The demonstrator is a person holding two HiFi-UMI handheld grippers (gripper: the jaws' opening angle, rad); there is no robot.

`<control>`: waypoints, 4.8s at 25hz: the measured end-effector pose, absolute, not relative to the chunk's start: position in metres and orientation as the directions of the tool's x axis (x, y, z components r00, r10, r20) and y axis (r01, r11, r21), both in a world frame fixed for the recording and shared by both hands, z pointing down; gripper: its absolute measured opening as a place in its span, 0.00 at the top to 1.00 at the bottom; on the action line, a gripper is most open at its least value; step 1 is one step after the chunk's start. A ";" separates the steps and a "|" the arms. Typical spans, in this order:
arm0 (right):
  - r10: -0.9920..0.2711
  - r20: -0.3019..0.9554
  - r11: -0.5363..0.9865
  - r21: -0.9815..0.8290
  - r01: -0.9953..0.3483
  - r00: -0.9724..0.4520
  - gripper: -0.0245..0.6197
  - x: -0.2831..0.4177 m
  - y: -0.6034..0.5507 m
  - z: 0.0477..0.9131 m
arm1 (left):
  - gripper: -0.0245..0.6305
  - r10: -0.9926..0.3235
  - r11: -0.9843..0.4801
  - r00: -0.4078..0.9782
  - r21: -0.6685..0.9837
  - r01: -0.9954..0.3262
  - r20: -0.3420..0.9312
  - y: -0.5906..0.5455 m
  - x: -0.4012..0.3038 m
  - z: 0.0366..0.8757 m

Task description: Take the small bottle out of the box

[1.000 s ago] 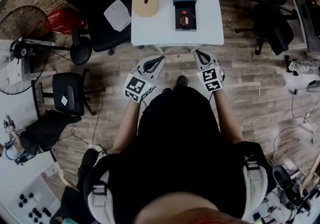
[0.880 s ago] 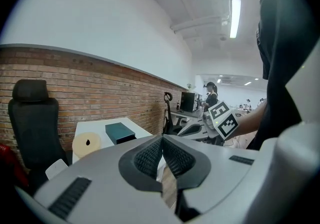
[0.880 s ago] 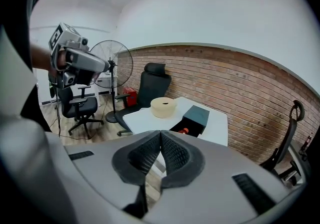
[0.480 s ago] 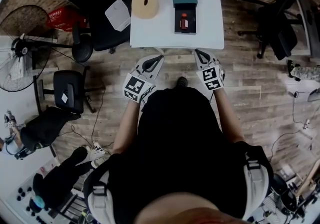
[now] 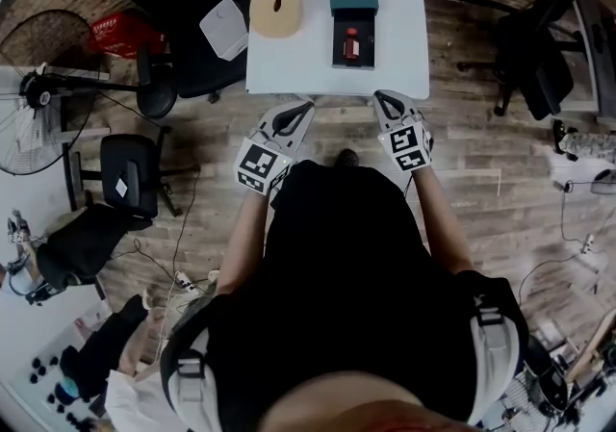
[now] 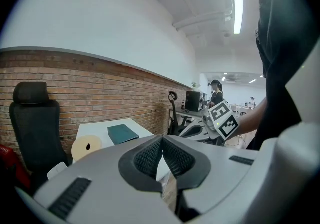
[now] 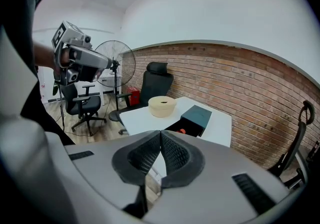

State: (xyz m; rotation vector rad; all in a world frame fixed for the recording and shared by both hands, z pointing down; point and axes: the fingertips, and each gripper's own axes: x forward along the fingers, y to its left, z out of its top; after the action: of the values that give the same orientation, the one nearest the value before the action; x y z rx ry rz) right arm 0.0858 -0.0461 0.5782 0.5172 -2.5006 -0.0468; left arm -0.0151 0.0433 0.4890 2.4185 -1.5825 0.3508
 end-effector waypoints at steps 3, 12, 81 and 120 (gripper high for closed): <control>-0.374 0.554 0.923 0.141 -0.359 -0.744 0.96 0.085 -0.044 0.578 | 0.93 -0.865 -0.384 0.383 0.065 -0.921 0.324 0.046 -0.020 0.491; -0.391 0.559 0.914 0.140 -0.382 -0.731 0.96 0.076 -0.044 0.581 | 0.93 -0.857 -0.398 0.397 0.068 -0.915 0.328 0.041 -0.039 0.495; -0.538 0.665 0.722 0.046 -0.690 -0.518 0.82 -0.026 -0.163 0.672 | 0.93 -0.592 -0.742 0.722 0.109 -0.662 0.357 -0.160 -0.146 0.529; -0.441 0.808 0.588 -0.069 -0.806 -0.391 0.61 -0.029 -0.191 0.762 | 0.93 -0.507 -0.784 0.755 0.141 -0.604 0.416 -0.164 -0.153 0.548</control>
State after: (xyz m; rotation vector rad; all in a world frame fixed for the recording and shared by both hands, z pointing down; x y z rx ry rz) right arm -0.0295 -0.1909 0.7618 0.9892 -2.0338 0.5932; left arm -0.1534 -0.1635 0.5481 2.6870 -0.8691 0.5239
